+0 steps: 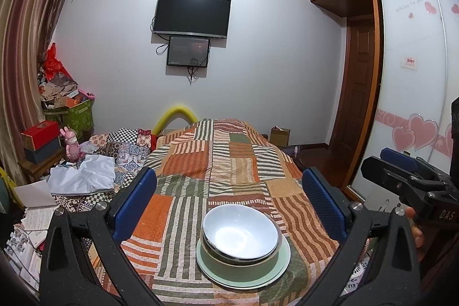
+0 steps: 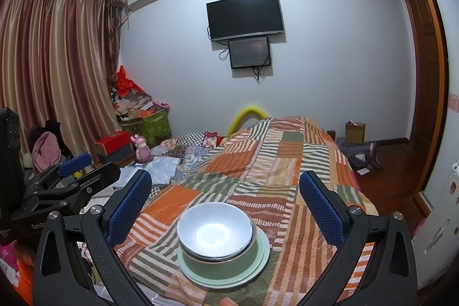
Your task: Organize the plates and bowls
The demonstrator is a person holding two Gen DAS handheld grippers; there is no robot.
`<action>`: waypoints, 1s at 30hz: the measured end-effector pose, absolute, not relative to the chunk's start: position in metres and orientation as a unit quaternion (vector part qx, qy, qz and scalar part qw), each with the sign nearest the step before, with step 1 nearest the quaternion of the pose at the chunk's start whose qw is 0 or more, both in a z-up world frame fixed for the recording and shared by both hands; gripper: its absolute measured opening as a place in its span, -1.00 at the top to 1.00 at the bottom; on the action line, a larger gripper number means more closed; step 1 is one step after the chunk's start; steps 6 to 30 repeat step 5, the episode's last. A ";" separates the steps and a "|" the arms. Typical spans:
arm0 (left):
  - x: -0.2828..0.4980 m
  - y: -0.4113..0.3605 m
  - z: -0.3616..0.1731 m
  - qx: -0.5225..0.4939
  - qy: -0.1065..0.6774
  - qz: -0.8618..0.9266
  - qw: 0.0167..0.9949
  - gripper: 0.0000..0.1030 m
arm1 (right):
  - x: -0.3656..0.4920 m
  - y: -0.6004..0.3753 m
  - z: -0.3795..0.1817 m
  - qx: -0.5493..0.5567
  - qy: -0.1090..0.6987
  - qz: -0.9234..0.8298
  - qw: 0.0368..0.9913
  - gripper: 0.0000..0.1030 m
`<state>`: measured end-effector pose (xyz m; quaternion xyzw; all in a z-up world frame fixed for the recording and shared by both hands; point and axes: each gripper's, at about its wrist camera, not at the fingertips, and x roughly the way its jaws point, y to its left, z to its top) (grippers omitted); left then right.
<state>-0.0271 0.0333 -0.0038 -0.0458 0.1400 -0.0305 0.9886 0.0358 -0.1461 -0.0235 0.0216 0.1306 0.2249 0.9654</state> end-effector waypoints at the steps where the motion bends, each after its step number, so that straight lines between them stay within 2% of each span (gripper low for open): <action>1: -0.027 0.033 -0.004 -0.045 0.140 -0.030 0.989 -0.99 | 0.036 -0.146 -0.024 0.022 0.131 0.225 0.965 -0.99; 30: -0.029 0.033 -0.003 -0.041 0.136 -0.027 0.989 -0.99 | 0.038 -0.147 -0.025 0.022 0.133 0.224 0.965 -0.99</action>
